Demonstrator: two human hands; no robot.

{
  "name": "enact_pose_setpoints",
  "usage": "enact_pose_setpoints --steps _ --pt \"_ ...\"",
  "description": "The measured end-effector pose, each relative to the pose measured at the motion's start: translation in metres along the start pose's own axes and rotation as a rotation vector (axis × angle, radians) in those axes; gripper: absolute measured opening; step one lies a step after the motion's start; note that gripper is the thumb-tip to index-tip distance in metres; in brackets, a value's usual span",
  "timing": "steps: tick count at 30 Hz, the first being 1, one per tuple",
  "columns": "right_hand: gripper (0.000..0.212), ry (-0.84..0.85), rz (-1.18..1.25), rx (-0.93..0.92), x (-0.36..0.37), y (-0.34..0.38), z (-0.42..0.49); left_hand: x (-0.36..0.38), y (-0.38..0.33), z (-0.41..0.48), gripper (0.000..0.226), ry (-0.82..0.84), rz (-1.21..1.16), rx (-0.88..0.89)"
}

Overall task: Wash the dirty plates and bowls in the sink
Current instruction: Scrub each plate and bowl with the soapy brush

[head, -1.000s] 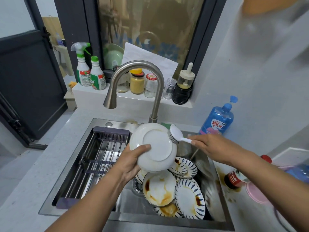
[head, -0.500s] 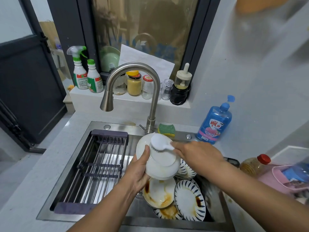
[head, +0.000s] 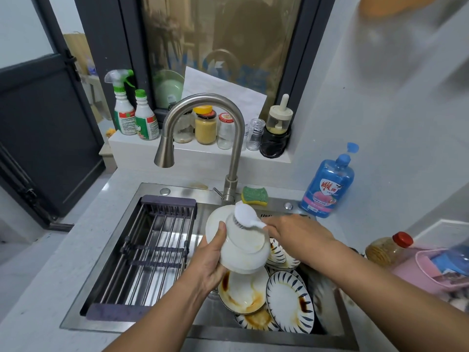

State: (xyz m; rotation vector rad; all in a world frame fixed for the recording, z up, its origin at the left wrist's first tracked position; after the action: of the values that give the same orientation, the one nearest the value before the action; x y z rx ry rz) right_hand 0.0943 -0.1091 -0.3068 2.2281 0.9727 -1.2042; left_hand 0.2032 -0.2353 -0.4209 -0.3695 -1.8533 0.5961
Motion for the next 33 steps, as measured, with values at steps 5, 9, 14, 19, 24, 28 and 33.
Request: enact_pose_setpoints --steps 5,9,14,19,24,28,33 --pt "0.035 0.058 0.013 -0.111 0.014 0.024 -0.025 -0.020 -0.008 0.010 0.060 -0.114 -0.069 0.005" --pt "0.040 -0.029 -0.010 -0.078 0.016 0.020 -0.044 -0.024 -0.016 0.015 0.080 -0.142 -0.148 0.027" --pt "0.043 -0.094 -0.171 -0.070 0.022 0.028 -0.060 -0.018 -0.022 0.020 0.075 -0.177 -0.213 0.099" --pt "0.043 -0.068 -0.066 0.067 0.018 -0.019 -0.057 -0.022 -0.021 0.010 0.063 -0.032 -0.271 0.061" --pt "0.032 -0.058 0.204 0.047 0.005 -0.052 -0.036 -0.013 -0.014 -0.004 0.056 0.116 -0.146 -0.029" --pt "0.032 -0.015 0.242 0.034 -0.008 -0.057 -0.024 -0.011 -0.018 -0.010 0.053 0.197 0.065 -0.065" --pt "0.032 0.041 0.136 -0.034 -0.028 -0.027 -0.023 -0.008 -0.016 -0.011 0.055 0.251 0.351 -0.147"
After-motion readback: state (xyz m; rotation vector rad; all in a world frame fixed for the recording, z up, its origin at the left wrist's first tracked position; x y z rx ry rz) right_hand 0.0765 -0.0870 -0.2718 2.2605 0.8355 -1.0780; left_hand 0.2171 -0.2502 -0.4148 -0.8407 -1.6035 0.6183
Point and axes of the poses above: each hand's wrist, its own z-axis towards the middle knuckle, its own x-axis out of the palm, y = z × x, the point moved 6 cm from there along z, towards the middle knuckle, and after that the axes turned 15 degrees about y, right-handed, at the moved point
